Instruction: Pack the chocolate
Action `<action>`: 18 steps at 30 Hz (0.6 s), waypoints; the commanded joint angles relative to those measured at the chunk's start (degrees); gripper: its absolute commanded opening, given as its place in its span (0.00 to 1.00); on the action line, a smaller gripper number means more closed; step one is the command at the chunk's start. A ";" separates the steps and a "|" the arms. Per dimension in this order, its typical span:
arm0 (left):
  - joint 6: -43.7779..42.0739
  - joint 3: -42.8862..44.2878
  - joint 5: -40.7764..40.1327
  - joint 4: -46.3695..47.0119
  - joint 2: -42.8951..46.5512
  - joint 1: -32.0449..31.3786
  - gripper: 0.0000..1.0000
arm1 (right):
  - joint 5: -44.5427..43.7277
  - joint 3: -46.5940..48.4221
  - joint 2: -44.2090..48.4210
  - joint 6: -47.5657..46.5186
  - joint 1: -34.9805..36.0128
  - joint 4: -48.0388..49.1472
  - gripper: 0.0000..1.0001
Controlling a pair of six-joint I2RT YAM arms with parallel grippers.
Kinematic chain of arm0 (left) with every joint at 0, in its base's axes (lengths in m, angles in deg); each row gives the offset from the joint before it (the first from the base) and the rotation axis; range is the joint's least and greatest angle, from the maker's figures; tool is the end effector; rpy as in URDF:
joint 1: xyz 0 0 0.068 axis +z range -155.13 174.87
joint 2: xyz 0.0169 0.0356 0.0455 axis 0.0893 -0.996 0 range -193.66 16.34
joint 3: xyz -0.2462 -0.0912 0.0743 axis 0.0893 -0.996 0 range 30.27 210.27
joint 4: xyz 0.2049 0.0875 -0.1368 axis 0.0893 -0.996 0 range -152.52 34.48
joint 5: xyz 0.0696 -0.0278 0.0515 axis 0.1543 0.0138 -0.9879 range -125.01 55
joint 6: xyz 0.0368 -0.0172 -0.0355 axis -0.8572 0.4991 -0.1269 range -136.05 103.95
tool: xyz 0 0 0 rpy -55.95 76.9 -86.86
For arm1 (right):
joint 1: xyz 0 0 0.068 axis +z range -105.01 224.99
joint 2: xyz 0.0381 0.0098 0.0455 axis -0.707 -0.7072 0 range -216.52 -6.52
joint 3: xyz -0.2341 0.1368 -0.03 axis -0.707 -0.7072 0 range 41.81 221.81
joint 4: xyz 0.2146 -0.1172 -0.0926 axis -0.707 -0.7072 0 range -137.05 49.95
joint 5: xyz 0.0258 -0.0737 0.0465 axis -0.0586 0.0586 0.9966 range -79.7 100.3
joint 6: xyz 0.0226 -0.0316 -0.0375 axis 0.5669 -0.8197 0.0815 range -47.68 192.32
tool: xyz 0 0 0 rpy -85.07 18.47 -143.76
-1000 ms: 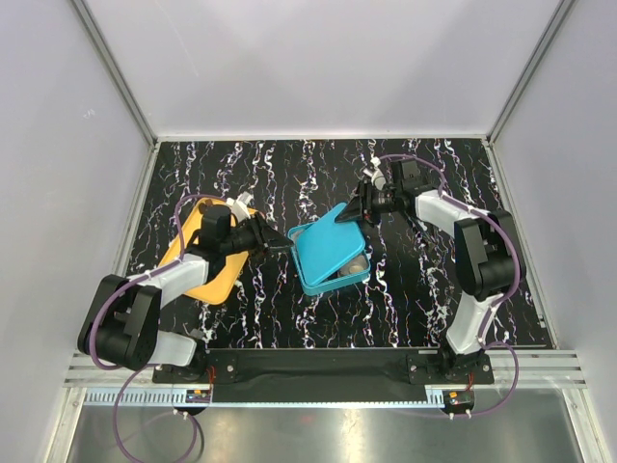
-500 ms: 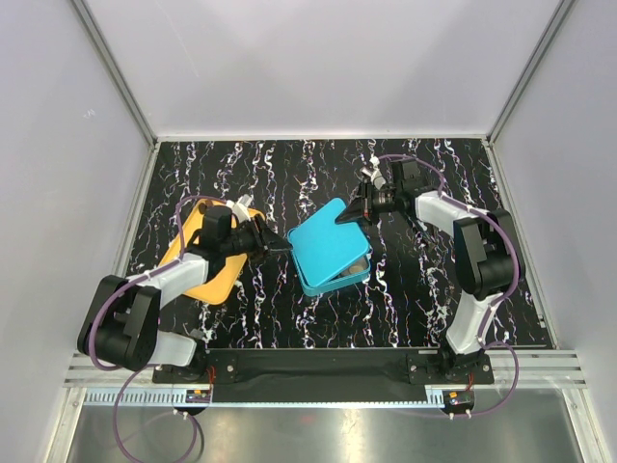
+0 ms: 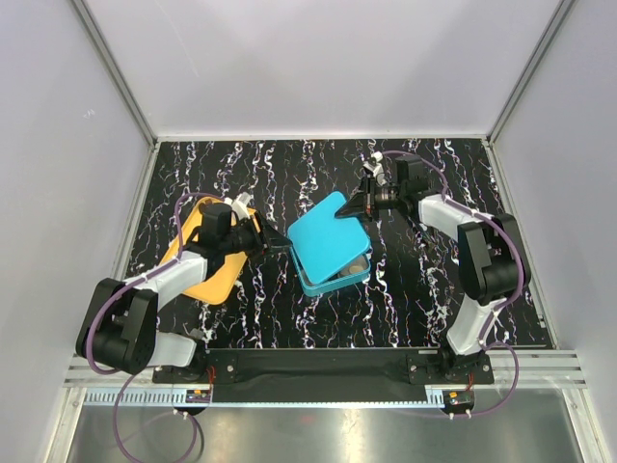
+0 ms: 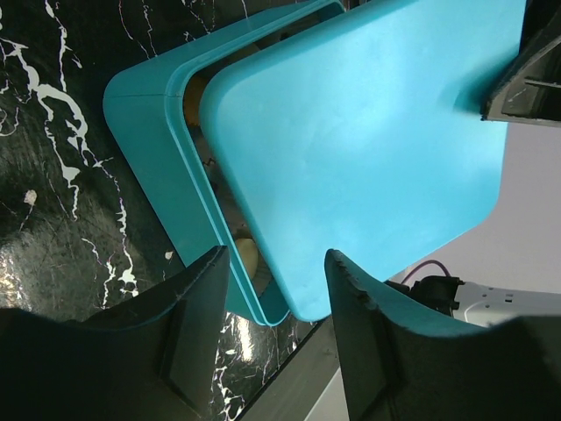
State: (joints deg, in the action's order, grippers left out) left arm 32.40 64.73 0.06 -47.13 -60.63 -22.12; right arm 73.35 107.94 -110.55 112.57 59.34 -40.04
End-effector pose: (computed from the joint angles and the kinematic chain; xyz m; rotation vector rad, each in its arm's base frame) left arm 0.2494 -0.0976 0.1916 -0.2542 2.3336 -1.2792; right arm 0.3653 0.1263 0.2110 -0.1525 2.3349 1.7241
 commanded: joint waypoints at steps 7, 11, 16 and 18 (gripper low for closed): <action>0.42 1.93 0.00 3.74 1.65 -0.23 0.58 | 4.28 -6.70 0.76 23.18 -0.29 31.13 0.00; 0.51 1.93 -0.26 4.01 1.30 -0.23 0.59 | 3.49 -8.55 -1.70 28.30 -0.20 37.16 0.00; 0.33 1.93 -0.62 4.54 -0.28 -0.23 0.59 | 3.31 -9.79 -4.16 31.90 -0.20 42.60 0.00; 0.51 1.84 -0.44 5.23 -0.90 -0.23 0.58 | 3.31 -9.88 -5.13 32.17 -0.02 43.14 0.00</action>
State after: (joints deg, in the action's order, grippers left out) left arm 32.73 64.75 0.09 -46.26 -60.76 -22.12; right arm 75.47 97.97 -114.90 140.74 59.30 -4.47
